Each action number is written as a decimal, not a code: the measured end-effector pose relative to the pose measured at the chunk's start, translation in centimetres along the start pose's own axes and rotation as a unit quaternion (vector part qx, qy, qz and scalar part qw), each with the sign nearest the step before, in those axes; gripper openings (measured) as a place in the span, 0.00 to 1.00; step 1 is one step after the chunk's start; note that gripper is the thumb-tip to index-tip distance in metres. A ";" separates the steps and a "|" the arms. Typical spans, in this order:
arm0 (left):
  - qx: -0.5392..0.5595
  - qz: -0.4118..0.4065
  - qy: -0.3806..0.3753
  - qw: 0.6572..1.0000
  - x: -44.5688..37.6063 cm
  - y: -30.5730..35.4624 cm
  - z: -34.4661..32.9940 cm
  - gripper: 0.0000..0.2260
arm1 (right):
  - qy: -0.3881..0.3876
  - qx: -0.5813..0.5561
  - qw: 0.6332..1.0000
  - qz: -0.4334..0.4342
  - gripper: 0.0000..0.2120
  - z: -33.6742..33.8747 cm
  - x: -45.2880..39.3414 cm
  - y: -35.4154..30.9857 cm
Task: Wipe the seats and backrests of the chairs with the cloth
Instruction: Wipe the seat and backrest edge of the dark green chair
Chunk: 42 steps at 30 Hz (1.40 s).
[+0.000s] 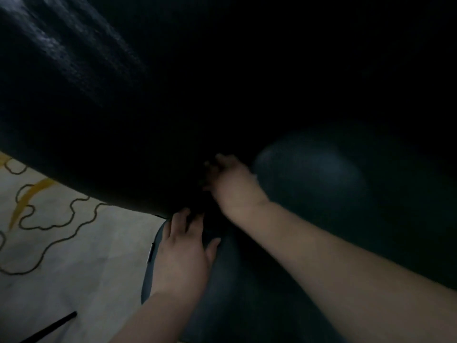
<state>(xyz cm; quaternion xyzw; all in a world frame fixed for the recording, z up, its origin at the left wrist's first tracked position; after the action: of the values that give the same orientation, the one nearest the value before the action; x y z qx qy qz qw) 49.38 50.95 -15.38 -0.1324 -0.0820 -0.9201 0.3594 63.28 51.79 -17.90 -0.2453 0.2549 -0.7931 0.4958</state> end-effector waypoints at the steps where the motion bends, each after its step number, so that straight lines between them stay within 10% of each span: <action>1: -0.005 0.003 -0.006 1.000 0.1 -0.1 -0.1 0.25 | -0.007 0.002 0.999 0.052 0.13 -0.4 0.7 -1.7; 4: 0.002 0.006 -0.004 1.000 0.2 -0.3 -0.3 0.27 | -0.031 0.004 0.996 0.083 0.16 0.2 1.2 -1.1; 8: 0.019 0.017 -0.001 1.000 -0.1 -0.3 -0.2 0.31 | 0.183 -0.012 0.977 -0.111 0.14 7.1 0.9 5.5; 13: 0.005 0.017 -0.012 1.000 -0.8 0.4 0.1 0.32 | 0.058 -0.022 0.998 0.011 0.14 3.9 5.8 0.8; 18: -0.004 -0.012 -0.031 0.999 -1.4 1.8 0.3 0.37 | 0.277 -0.043 0.940 -0.192 0.19 10.3 10.3 9.4; 23: -0.015 -0.009 -0.048 0.999 -1.5 2.6 0.1 0.38 | 0.145 -0.013 0.988 -0.060 0.23 6.2 12.3 5.0; 28: -0.042 -0.017 -0.055 0.997 -1.7 3.0 0.2 0.38 | 0.303 -0.050 0.918 -0.251 0.22 11.0 15.1 11.5; 33: -0.040 -0.024 -0.065 0.997 -1.7 4.4 1.7 0.35 | 0.183 -0.127 0.961 -0.164 0.23 7.2 15.8 6.6; 42: 0.021 -0.090 0.005 0.996 -0.4 7.8 14.6 0.19 | 0.260 -0.322 0.869 -0.272 0.19 15.9 15.6 4.3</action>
<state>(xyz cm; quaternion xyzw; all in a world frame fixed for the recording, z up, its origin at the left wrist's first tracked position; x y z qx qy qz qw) 57.69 49.13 -1.19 -0.1120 -0.1112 -0.9474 0.2785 70.31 33.38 -6.63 -0.2361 0.5389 -0.8056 0.0696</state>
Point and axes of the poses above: each hand's wrist, its own x-axis away from the middle knuckle, its own z-axis out of the back of the hand, y = z × x, the point moved 7 cm from there along -x, towards the middle knuckle, and after that the axes turned 14 degrees about -x, right-handed, at the moved point
